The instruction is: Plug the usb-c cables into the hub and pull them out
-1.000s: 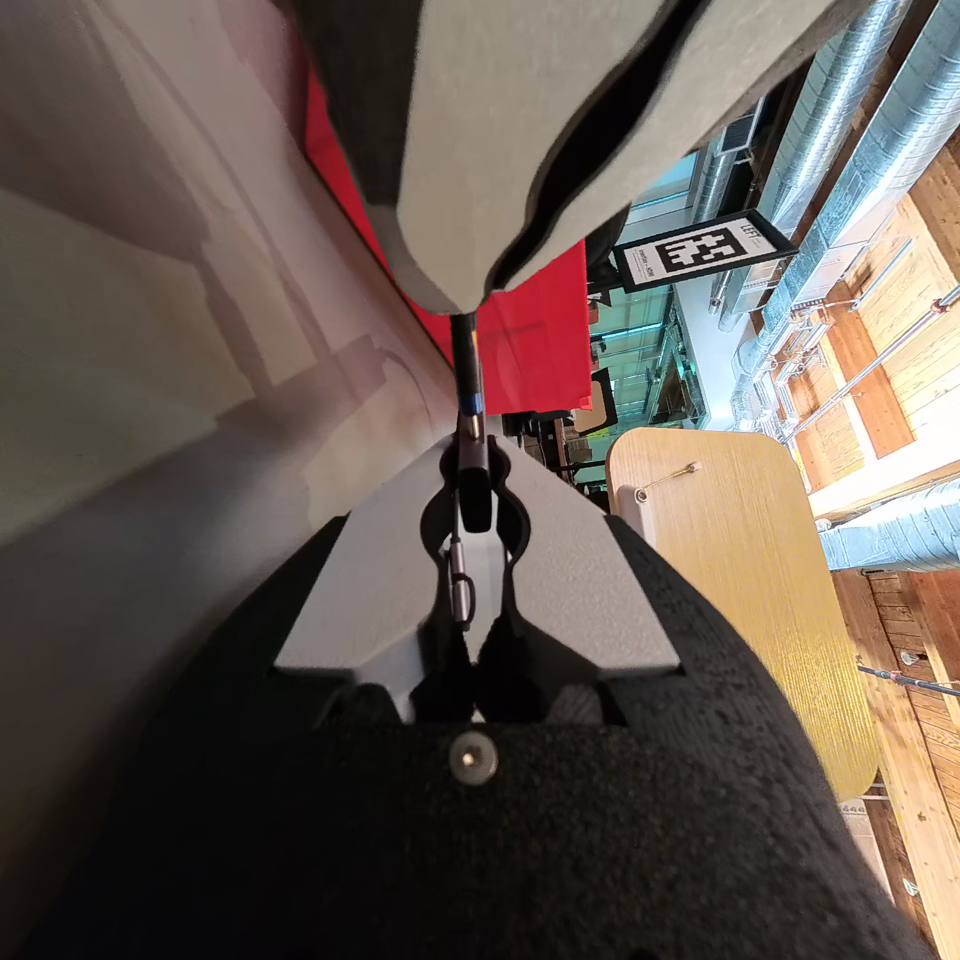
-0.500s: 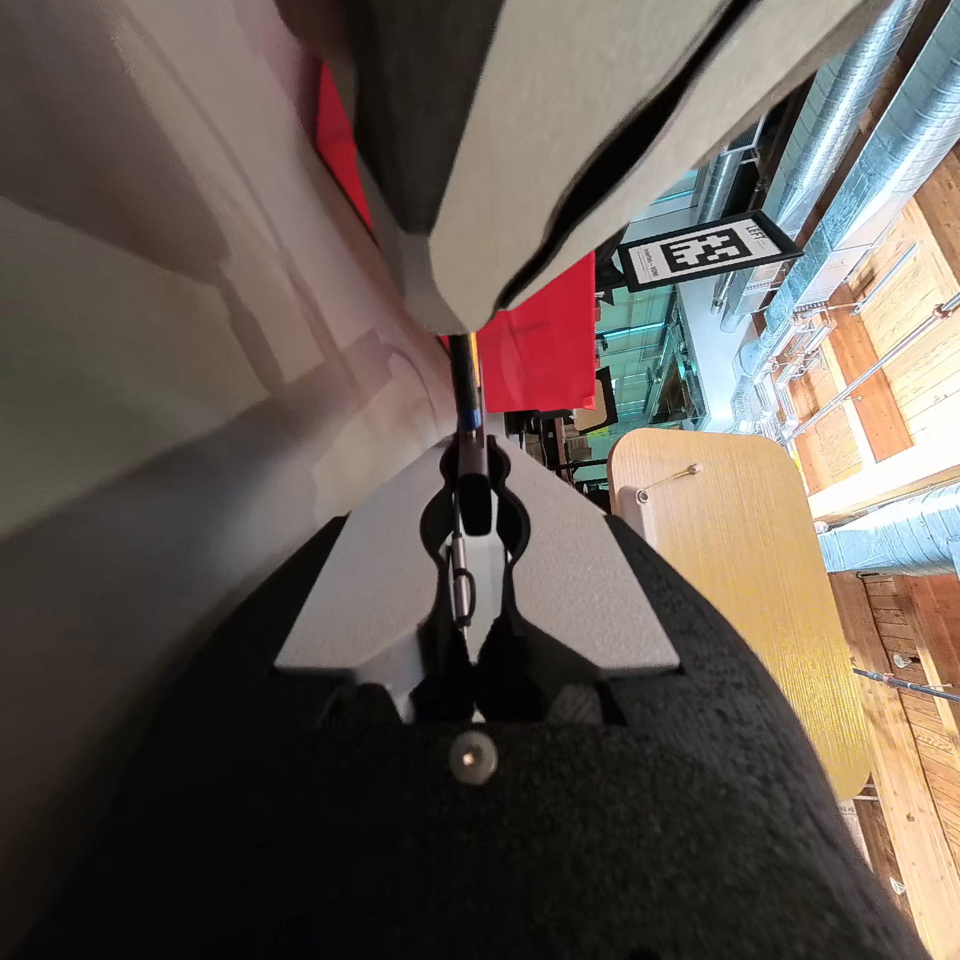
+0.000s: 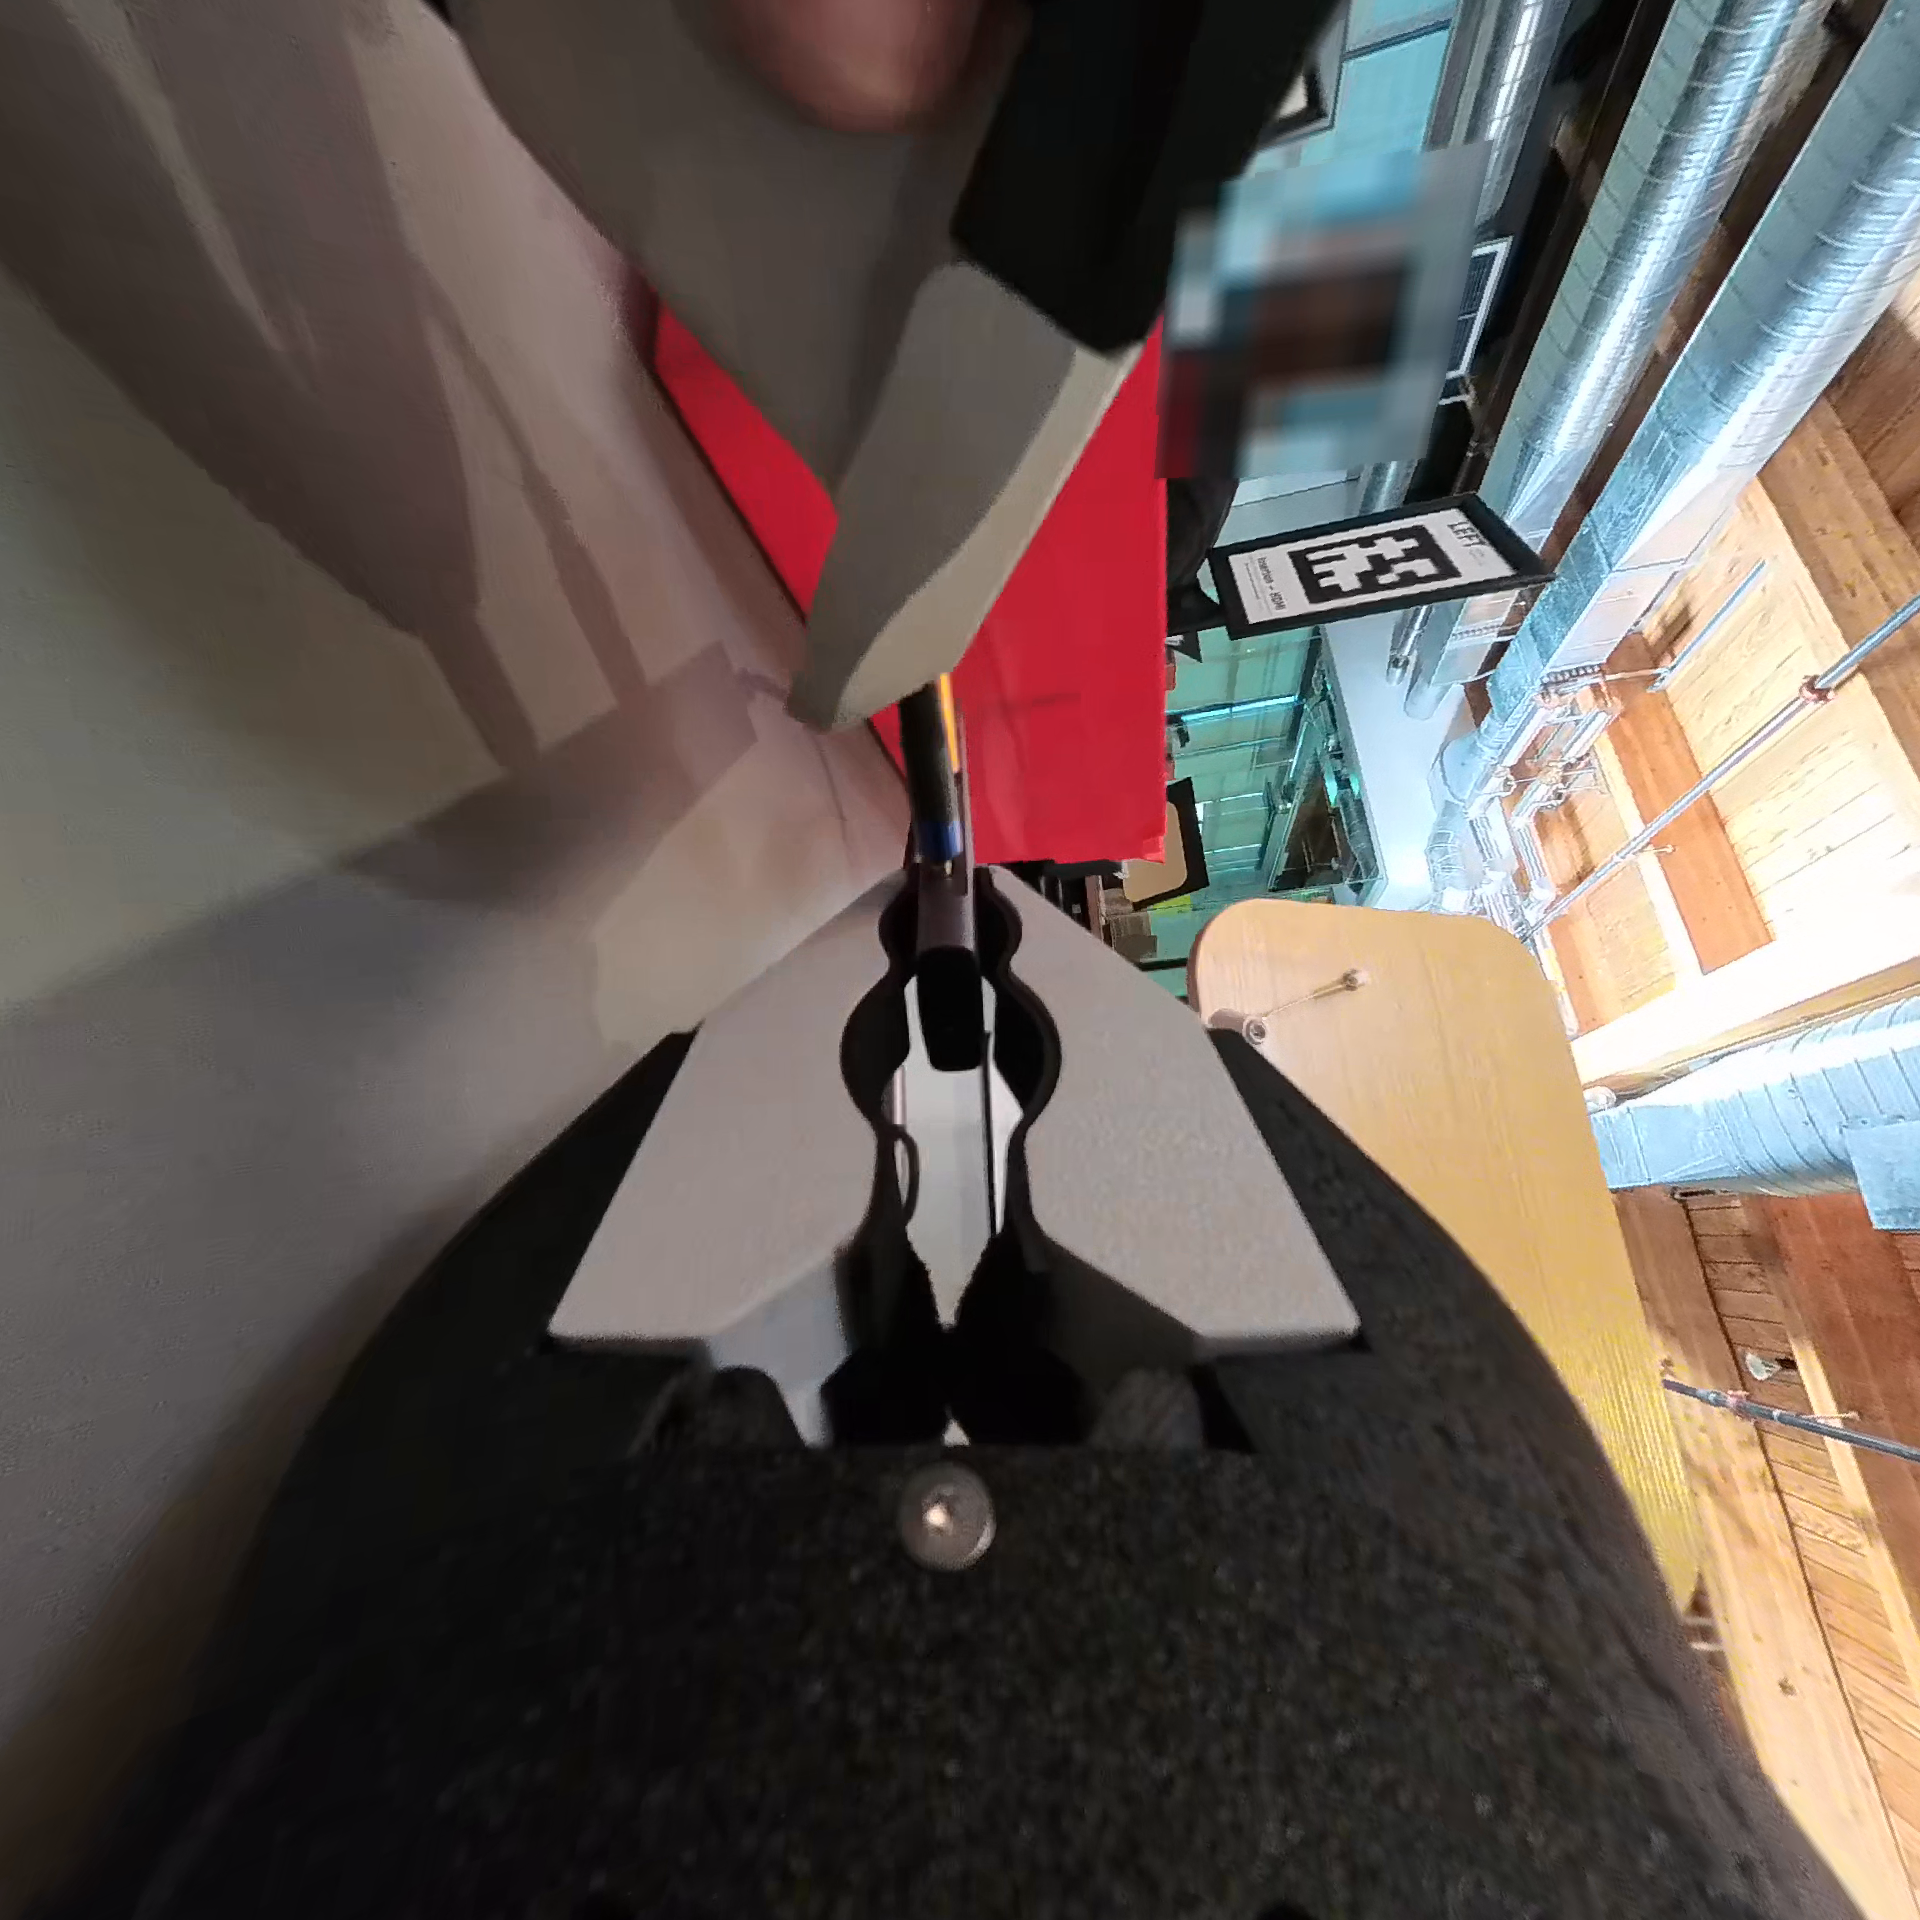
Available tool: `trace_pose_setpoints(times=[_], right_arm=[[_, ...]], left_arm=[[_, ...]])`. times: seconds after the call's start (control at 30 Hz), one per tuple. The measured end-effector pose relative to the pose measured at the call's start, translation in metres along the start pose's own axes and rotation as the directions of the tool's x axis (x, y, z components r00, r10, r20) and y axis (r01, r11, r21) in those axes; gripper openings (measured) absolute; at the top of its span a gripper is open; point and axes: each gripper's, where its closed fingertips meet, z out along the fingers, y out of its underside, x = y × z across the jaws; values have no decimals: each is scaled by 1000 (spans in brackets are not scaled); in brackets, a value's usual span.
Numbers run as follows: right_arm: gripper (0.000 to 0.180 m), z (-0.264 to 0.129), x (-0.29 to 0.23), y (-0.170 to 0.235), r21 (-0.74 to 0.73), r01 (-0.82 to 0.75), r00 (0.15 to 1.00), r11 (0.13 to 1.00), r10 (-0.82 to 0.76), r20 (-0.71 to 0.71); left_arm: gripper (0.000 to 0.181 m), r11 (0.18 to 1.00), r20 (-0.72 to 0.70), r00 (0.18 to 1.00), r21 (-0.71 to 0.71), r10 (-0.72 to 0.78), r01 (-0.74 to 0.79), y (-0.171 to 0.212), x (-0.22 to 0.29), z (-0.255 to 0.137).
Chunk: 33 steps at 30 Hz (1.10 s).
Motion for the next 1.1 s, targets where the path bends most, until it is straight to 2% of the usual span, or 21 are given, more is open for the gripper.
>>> trace_pose_setpoints(times=[0.2,0.4,0.63,0.77,0.87,0.93,1.03,1.1], right_arm=[[8,3,0,2,-83,98,995,992,-100,-20],[8,6,-1,9,-101,41,999,994,-40,6],[8,8,-9,13,-100,6,999,995,-1,47],[8,10,-5,28,-151,-24,999,988,30,34],[8,9,5,45,-198,-169,985,966,174,9],[8,8,13,50,-200,-250,968,948,252,-16],[8,7,18,55,-204,-240,971,949,234,-52],[8,8,17,56,-212,-229,973,950,223,-54]], left_arm=[[2,1000,22,1000,-11,-22,23,-1,1,3],[2,998,32,998,8,-62,62,-5,-7,8],[2,999,17,999,19,-40,40,-1,-7,12],[23,978,-51,992,168,-114,121,-17,1,-24],[26,952,-48,990,271,-130,138,-14,-2,-69],[26,940,17,991,318,-136,123,3,-12,-92],[24,912,93,974,380,-206,156,39,-28,-107],[24,888,73,956,397,-283,233,57,-36,-106]])
